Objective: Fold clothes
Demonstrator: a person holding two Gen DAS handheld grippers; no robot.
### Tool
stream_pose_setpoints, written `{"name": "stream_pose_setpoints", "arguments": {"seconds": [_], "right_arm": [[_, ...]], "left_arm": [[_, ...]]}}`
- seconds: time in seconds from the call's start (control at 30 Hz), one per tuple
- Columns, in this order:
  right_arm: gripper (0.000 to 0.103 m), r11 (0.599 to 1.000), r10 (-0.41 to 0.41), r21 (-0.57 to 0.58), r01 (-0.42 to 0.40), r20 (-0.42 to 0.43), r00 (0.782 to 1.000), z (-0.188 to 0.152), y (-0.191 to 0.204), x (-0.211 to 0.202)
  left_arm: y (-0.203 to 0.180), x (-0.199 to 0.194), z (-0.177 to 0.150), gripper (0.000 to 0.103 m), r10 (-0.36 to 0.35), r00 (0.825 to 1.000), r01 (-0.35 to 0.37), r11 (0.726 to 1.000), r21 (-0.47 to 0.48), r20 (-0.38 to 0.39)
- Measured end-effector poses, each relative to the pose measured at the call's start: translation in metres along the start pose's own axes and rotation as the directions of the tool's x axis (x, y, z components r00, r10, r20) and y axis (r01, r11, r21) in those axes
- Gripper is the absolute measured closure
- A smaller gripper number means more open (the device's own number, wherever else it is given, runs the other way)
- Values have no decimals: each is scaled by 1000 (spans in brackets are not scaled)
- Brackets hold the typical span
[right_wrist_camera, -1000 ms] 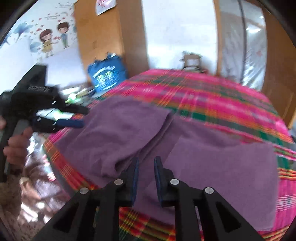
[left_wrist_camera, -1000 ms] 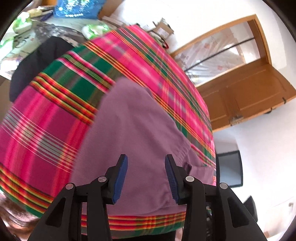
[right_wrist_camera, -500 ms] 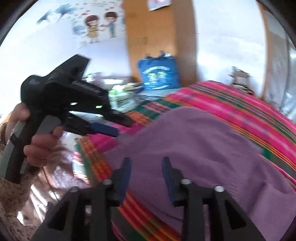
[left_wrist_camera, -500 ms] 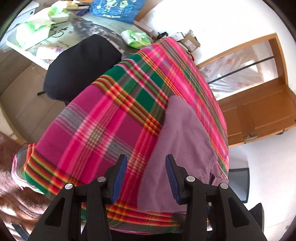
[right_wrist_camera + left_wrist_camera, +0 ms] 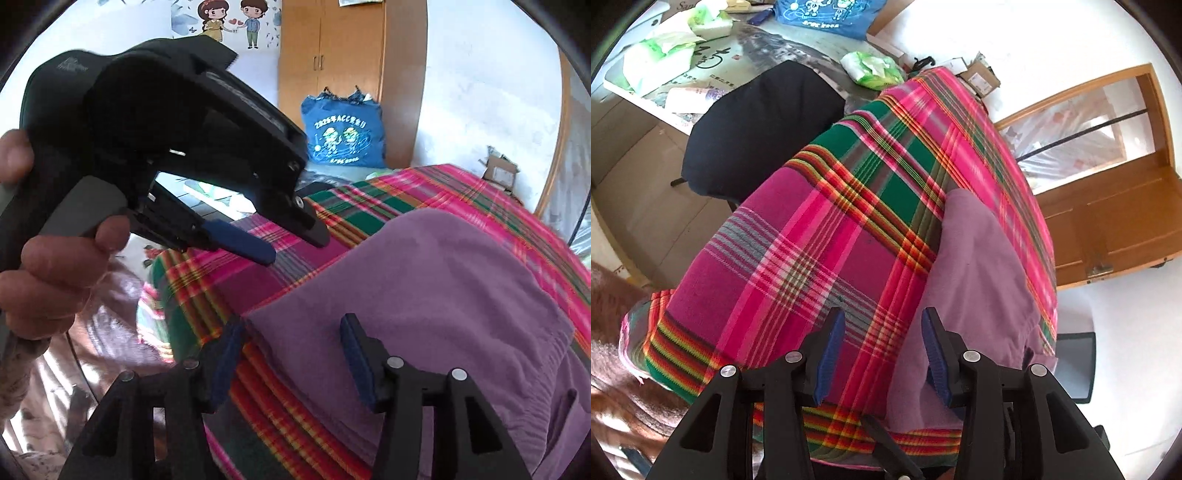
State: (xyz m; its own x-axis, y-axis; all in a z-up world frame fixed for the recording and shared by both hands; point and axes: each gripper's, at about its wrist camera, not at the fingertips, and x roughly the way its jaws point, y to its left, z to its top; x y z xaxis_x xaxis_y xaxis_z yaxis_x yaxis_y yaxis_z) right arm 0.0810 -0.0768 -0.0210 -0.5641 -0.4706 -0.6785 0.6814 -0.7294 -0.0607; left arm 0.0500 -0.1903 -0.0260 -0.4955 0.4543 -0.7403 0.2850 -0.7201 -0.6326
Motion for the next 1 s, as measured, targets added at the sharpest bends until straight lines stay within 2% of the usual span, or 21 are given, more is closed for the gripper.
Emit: {"name": "stream_pose_setpoints", "arguments": {"seconds": [0.17, 0.3, 0.4, 0.57, 0.77, 1.0], "right_arm": [[54, 997, -72, -7, 72, 0, 997, 0, 4, 7], [58, 997, -76, -1, 76, -4, 997, -2, 4, 7], [65, 998, -66, 13, 66, -5, 998, -2, 0, 5], [83, 998, -60, 16, 60, -2, 998, -1, 1, 0], [88, 999, -38, 36, 37, 5, 999, -3, -3, -5], [89, 998, 0, 66, -2, 35, 999, -3, -10, -17]], "left_arm": [[-11, 10, 8, 58, -14, 1000, 15, 999, 41, -20], [-20, 17, 15, 58, -29, 999, 32, 997, 71, -36], [-27, 23, 20, 58, -40, 998, 45, 995, 93, -49], [-40, 34, 29, 58, -55, 996, 65, 986, 151, -66], [-59, 45, 49, 58, -72, 995, 84, 976, 203, -67], [-64, 66, 67, 58, -79, 986, 107, 975, 196, -144]]}}
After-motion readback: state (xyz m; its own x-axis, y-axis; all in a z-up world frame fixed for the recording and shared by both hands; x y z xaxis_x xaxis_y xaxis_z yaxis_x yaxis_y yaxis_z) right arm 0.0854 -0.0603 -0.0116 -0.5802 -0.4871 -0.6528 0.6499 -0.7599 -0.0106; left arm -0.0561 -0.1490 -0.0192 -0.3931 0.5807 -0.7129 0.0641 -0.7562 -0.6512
